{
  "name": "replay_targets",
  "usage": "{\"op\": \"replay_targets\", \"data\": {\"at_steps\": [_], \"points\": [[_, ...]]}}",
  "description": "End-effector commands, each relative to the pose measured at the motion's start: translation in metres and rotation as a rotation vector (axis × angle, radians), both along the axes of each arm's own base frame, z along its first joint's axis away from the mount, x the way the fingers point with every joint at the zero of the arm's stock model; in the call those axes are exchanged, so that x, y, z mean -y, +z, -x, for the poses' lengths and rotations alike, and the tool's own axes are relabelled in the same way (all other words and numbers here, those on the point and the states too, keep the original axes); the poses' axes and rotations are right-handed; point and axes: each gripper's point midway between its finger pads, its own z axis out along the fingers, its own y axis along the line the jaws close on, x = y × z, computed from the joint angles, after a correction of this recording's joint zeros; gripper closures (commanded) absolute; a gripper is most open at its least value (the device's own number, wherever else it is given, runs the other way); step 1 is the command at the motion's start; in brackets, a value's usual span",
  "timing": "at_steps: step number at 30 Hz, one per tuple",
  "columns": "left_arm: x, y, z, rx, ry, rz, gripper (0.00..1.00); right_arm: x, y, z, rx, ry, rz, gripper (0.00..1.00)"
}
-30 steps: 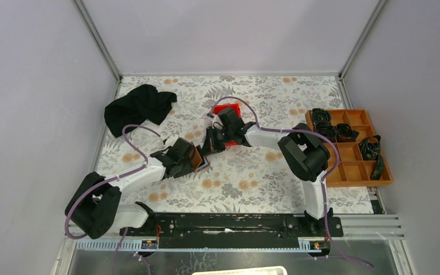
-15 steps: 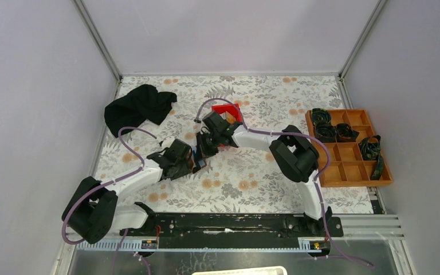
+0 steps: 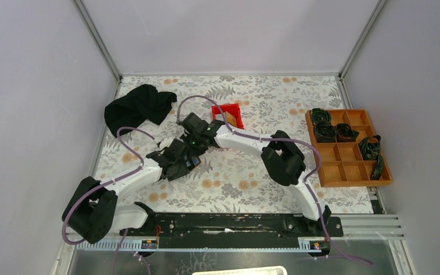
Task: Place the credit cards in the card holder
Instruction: Open the card holder at the center of the board.
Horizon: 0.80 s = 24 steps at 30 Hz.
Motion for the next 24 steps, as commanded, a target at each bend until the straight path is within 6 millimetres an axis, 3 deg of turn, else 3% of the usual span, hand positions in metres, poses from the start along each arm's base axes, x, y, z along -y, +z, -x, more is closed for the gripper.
{"op": "replay_targets", "data": {"at_steps": [1, 8, 17, 24], "points": [[-0.010, 0.014, -0.001, 0.009, 0.042, -0.033, 0.52, 0.018, -0.011, -0.009, 0.134, -0.007, 0.205, 1.00], [-0.018, 0.054, -0.007, 0.107, 0.106, -0.019, 0.51, 0.036, -0.017, -0.019, 0.193, -0.037, 0.321, 1.00], [-0.023, 0.091, -0.009, 0.223, 0.181, 0.053, 0.51, 0.043, 0.002, -0.029, 0.291, -0.028, 0.396, 1.00], [-0.028, 0.094, -0.007, 0.252, 0.225, 0.068, 0.50, 0.041, 0.004, -0.028, 0.324, 0.008, 0.440, 1.00]]}}
